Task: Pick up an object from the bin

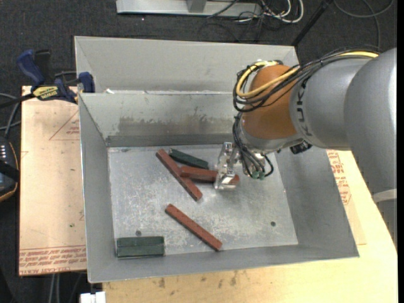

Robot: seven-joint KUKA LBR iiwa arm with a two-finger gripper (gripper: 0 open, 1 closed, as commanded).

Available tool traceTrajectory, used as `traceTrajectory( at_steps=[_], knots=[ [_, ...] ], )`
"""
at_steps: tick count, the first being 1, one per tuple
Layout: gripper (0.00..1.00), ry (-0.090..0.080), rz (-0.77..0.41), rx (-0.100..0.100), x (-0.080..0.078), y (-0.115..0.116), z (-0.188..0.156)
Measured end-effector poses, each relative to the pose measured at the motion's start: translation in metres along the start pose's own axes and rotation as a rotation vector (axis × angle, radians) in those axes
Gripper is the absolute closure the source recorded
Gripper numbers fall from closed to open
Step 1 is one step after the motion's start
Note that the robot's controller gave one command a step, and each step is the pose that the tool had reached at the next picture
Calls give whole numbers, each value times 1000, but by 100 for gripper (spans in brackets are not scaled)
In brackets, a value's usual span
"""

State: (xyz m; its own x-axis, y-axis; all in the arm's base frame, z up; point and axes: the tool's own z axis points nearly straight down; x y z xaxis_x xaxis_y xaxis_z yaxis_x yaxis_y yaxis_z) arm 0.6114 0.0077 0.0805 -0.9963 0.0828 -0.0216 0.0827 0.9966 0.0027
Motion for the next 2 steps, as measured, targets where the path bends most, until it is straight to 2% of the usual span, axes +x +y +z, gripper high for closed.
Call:
traceTrajectory(
  at_steps=[1, 2],
  knots=[
    [100, 0, 0, 0, 0, 0, 0],
    [100, 18, 13, 2, 3, 4, -129]
  ],
)
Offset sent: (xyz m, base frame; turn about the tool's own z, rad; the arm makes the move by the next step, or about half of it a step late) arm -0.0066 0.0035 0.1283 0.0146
